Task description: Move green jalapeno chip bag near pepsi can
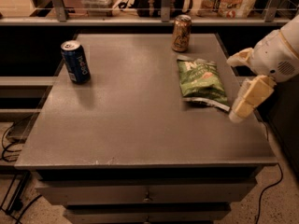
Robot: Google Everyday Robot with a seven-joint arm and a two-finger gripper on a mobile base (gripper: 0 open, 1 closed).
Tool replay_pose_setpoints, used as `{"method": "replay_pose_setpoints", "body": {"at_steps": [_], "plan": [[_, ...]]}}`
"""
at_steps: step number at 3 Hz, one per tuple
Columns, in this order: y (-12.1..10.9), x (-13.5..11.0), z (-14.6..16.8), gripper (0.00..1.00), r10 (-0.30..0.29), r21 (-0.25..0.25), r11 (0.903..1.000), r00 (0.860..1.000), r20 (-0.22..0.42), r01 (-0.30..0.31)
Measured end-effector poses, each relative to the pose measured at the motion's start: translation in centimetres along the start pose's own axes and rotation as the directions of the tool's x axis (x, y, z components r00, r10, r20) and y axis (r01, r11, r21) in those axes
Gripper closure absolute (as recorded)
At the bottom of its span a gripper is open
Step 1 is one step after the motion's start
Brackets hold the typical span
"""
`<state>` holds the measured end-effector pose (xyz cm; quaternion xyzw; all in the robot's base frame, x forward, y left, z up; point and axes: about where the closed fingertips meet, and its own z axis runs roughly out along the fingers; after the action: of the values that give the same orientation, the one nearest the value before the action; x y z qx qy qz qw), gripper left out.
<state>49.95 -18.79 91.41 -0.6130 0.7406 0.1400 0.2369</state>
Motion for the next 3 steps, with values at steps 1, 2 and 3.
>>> {"method": "replay_pose_setpoints", "body": {"at_steps": [1, 2, 3], "plan": [[-2.7, -0.1, 2.4, 0.0, 0.039, 0.024, 0.9989, 0.996, 0.074, -0.041], [-5.5, 0.1, 3.7, 0.0, 0.082, 0.103, 0.9903, 0.991, 0.105, -0.093], [-7.7, 0.3, 4.9, 0.0, 0.125, 0.163, 0.9762, 0.985, 0.116, -0.143]]}}
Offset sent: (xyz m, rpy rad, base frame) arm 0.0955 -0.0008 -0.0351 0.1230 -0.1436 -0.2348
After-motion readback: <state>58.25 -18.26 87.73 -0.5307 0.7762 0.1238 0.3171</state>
